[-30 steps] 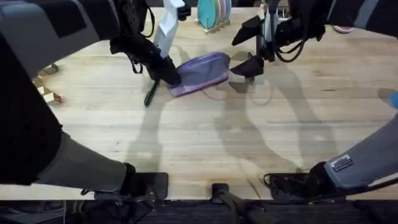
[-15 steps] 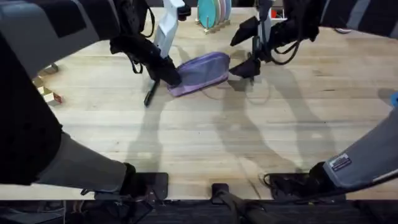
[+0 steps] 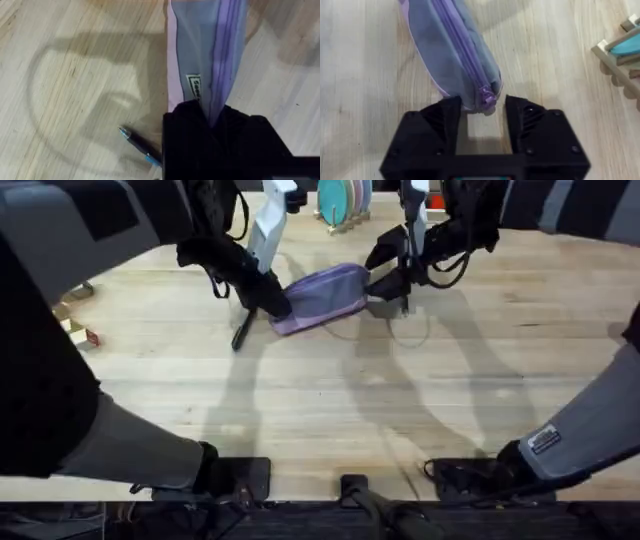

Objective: Unzip the bag, pick up the pens from the table one at a time and place them inside, then zip the bag closed.

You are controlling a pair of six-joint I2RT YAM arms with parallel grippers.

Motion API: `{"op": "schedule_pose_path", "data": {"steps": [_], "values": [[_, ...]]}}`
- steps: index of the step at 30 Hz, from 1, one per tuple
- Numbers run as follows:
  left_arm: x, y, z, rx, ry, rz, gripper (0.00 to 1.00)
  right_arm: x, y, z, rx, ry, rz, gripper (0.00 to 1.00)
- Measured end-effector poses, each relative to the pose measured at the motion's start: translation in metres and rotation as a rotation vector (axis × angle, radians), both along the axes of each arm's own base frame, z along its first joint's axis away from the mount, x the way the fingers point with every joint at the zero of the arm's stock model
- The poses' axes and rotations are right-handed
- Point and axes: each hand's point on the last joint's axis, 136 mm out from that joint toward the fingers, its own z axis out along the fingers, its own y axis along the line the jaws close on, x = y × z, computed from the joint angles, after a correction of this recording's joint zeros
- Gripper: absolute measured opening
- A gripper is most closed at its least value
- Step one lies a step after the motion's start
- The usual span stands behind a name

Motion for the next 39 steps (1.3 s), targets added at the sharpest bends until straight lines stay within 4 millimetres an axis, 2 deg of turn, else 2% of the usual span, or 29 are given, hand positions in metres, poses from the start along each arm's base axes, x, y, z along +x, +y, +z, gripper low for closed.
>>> {"op": "schedule_pose_path", "data": {"steps": [2, 5, 7, 8, 22, 31, 39], "values": [[0.0, 0.0, 0.0, 0.0, 0.0, 0.0, 0.043, 0.0, 0.001, 0.0, 0.001, -0.003, 0.002, 0.416], [0.0, 0.0, 0.0, -0.001, 0.002, 0.0, 0.043, 0.001, 0.001, 0.001, 0.002, -0.009, 0.003, 0.237], [-0.001, 0.0, 0.0, -0.003, 0.004, 0.0, 0.043, 0.002, 0.003, 0.001, 0.003, -0.014, 0.007, 0.075], [-0.001, 0.0, 0.0, -0.003, 0.005, 0.0, 0.043, 0.002, 0.004, 0.001, 0.003, -0.019, 0.009, 0.044], [-0.001, -0.001, 0.0, -0.006, 0.005, -0.001, 0.043, 0.007, -0.001, 0.005, 0.01, -0.038, -0.003, 0.031], [0.0, -0.012, 0.006, -0.067, -0.008, -0.018, 0.043, 0.014, -0.017, 0.046, 0.03, -0.134, -0.042, 0.029], [-0.003, -0.008, 0.002, -0.039, 0.012, -0.012, 0.043, 0.023, -0.032, 0.063, 0.03, -0.199, -0.076, 0.03]]}}
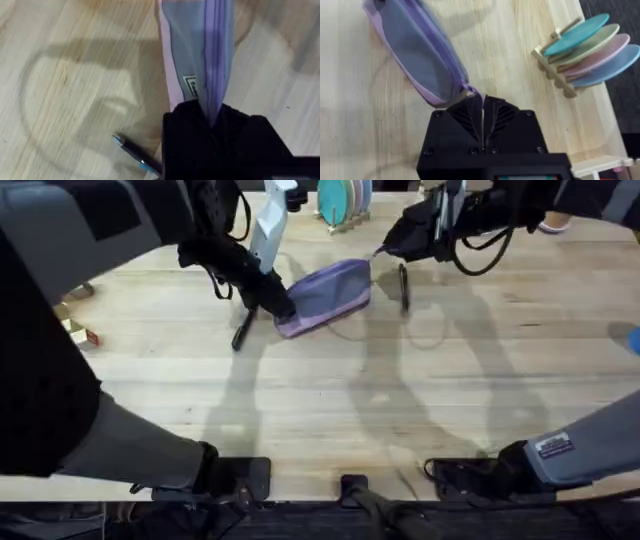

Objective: Unzip the bag, pick up the pens from the table one at a time and place them inside, then zip the bag closed.

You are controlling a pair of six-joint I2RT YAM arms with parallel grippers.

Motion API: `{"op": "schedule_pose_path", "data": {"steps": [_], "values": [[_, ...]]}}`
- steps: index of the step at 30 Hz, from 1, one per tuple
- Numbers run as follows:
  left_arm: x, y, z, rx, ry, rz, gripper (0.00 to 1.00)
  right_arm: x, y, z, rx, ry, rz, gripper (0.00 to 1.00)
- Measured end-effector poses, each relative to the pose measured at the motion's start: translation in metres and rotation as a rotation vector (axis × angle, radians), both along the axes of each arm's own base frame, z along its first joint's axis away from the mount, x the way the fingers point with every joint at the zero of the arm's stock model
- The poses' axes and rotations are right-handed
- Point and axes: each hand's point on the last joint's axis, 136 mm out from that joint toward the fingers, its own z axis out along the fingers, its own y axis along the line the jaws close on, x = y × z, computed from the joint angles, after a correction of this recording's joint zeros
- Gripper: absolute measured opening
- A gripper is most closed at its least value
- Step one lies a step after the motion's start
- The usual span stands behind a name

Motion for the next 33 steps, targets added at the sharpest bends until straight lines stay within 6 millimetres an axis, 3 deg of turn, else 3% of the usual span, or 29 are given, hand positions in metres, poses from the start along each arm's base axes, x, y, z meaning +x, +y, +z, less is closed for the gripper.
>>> {"op": "schedule_pose_path", "data": {"steps": [8, 17, 18, 19, 24, 26, 33], "values": [[0.0, 0.001, 0.0, 0.004, 0.0, 0.001, 0.043, 0.002, -0.004, 0.019, 0.02, -0.053, -0.004, 0.03], [0.0, 0.001, 0.0, 0.004, -0.001, 0.001, 0.043, -0.002, 0.001, 0.022, 0.05, -0.045, 0.016, 0.03], [0.0, 0.001, 0.0, 0.004, 0.0, 0.001, 0.043, -0.002, 0.001, 0.022, 0.052, -0.043, 0.015, 0.072], [0.0, 0.001, 0.0, 0.003, -0.001, 0.001, 0.043, -0.002, 0.001, 0.022, 0.051, -0.043, 0.016, 0.199], [0.0, 0.001, 0.0, 0.003, 0.0, 0.001, 0.043, -0.001, -0.001, 0.02, 0.038, -0.043, 0.008, 0.923], [0.0, 0.001, 0.0, 0.004, 0.0, 0.001, 0.043, 0.0, -0.003, 0.019, 0.022, -0.047, 0.001, 0.99], [0.0, 0.001, 0.0, 0.004, -0.001, 0.001, 0.043, 0.001, -0.005, 0.017, 0.01, -0.048, -0.007, 0.995]]}}
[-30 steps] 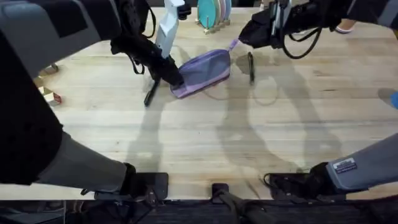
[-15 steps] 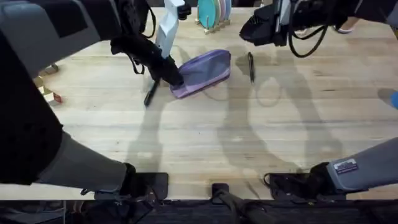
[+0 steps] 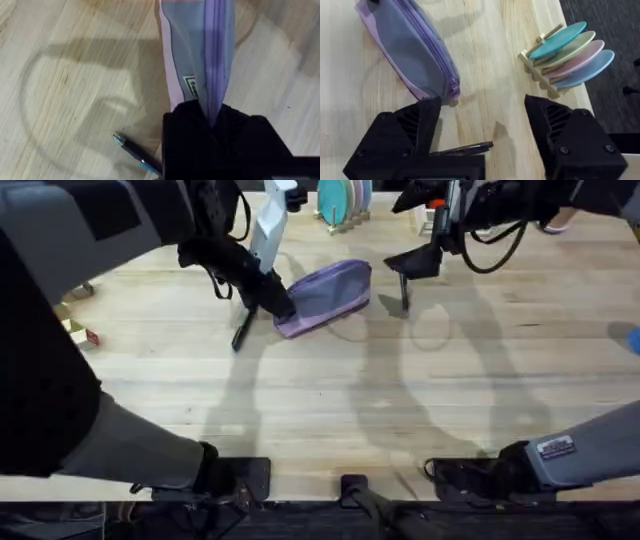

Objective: Unzip the bag, pick up the pens from the table one at a time and place them inside, then zip the bag closed.

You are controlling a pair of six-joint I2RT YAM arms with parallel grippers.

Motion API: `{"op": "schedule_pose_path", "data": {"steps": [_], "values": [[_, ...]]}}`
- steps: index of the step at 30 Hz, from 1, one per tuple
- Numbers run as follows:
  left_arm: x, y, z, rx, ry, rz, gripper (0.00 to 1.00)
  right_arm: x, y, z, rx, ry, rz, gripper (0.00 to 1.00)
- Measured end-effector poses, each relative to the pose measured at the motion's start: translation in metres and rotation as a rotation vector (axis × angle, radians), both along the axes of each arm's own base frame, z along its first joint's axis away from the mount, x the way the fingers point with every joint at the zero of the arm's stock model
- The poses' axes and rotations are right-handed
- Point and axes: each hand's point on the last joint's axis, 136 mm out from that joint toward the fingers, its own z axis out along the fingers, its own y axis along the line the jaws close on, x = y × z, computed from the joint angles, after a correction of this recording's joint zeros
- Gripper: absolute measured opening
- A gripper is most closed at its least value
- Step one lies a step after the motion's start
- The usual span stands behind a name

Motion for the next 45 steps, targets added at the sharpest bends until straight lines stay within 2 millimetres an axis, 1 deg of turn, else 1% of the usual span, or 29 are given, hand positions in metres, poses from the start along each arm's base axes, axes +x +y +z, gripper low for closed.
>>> {"op": "schedule_pose_path", "data": {"steps": [13, 19, 22, 25, 27, 29, 32, 34, 36, 38, 40, 42, 45], "values": [[0.0, 0.0, 0.0, 0.0, 0.0, 0.0, 0.043, -0.008, 0.01, -0.001, 0.007, 0.022, 0.027, 0.996], [0.0, 0.0, 0.0, 0.0, 0.0, 0.0, 0.043, -0.008, 0.013, 0.002, 0.037, 0.031, 0.028, 0.993], [0.0, 0.0, 0.0, 0.0, 0.0, 0.0, 0.043, -0.007, 0.011, 0.003, 0.051, 0.043, 0.017, 0.988], [0.0, 0.0, 0.0, 0.0, 0.0, 0.0, 0.043, -0.005, 0.004, 0.005, 0.066, 0.053, -0.005, 0.988], [0.0, 0.0, 0.0, 0.0, 0.0, 0.0, 0.043, -0.001, -0.004, 0.005, 0.077, 0.058, -0.023, 0.988], [0.0, 0.0, 0.0, 0.0, 0.0, 0.0, 0.043, 0.008, -0.014, 0.004, 0.096, 0.063, -0.041, 0.987], [0.0, 0.0, 0.0, 0.0, 0.0, 0.0, 0.043, 0.025, -0.027, 0.003, 0.146, 0.076, -0.057, 0.986], [0.0, 0.0, 0.0, 0.0, 0.0, 0.0, 0.043, 0.04, -0.034, 0.003, 0.185, 0.093, -0.072, 0.987], [0.0, 0.0, 0.0, 0.0, 0.0, 0.0, 0.043, 0.053, -0.036, 0.0, 0.212, 0.119, -0.083, 0.986], [0.0, 0.0, 0.0, 0.0, 0.0, 0.0, 0.043, 0.058, -0.033, -0.005, 0.232, 0.163, -0.078, 0.986], [0.0, 0.0, 0.0, 0.0, 0.0, 0.0, 0.043, 0.056, -0.026, -0.012, 0.25, 0.211, -0.057, 0.986], [0.0, 0.0, 0.0, 0.0, -0.001, 0.0, 0.042, 0.05, -0.022, -0.02, 0.26, 0.25, -0.035, 0.986], [0.001, 0.0, 0.0, 0.0, -0.004, 0.0, 0.043, 0.034, -0.019, -0.033, 0.265, 0.325, -0.002, 0.986]]}}
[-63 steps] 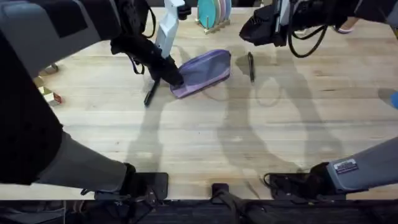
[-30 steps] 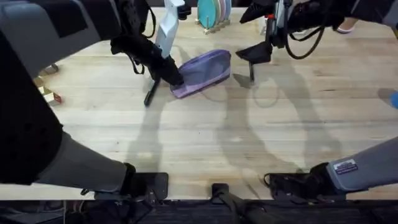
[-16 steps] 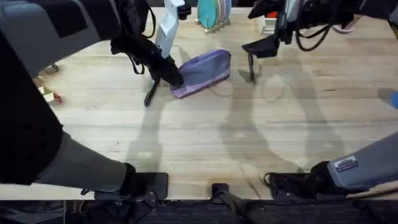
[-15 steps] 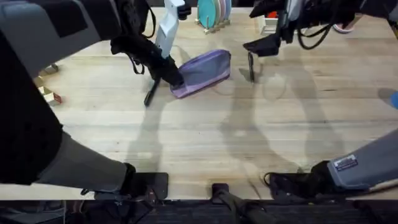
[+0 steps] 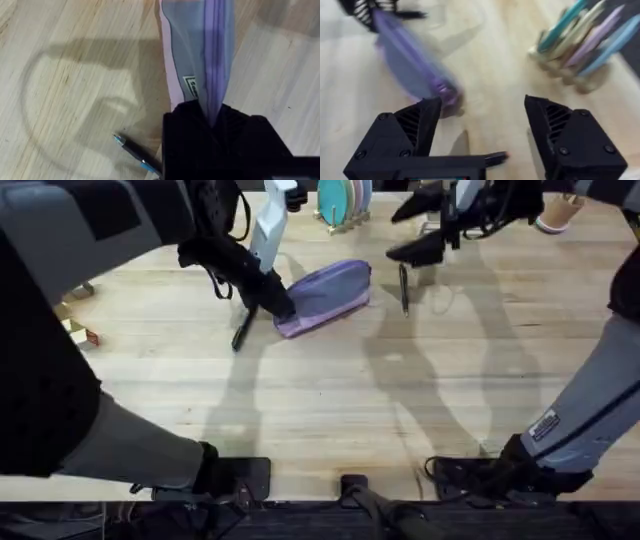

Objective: Unzip the bag, pick up the pens from the table one at a time and place them inside, then zip the bag closed.

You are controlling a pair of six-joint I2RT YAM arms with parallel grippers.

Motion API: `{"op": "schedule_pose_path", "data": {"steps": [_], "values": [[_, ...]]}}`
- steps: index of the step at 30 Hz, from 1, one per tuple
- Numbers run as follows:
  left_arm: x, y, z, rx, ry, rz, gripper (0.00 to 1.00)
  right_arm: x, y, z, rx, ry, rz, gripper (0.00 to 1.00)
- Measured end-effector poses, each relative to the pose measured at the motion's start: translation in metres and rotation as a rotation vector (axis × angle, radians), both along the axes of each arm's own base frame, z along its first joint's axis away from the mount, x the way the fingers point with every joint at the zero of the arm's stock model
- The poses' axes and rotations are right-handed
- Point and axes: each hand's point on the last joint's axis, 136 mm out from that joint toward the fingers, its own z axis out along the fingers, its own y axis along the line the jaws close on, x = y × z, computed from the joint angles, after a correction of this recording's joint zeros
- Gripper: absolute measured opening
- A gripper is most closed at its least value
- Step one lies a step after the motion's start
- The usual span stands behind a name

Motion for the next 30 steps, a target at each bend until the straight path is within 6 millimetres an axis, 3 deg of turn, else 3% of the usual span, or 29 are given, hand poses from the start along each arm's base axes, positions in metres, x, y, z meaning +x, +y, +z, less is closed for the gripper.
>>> {"op": "schedule_pose_path", "data": {"steps": [4, 14, 30], "values": [[0.0, 0.0, 0.0, 0.0, -0.002, 0.0, 0.043, -0.019, -0.002, -0.015, 0.015, 0.045, 0.059, 0.986], [0.001, 0.0, 0.0, 0.0, -0.004, 0.0, 0.043, -0.024, 0.008, -0.047, 0.024, 0.012, 0.144, 0.992], [0.001, 0.0, 0.0, 0.001, -0.004, 0.0, 0.043, -0.016, 0.013, -0.048, 0.017, -0.065, 0.168, 0.995]]}}
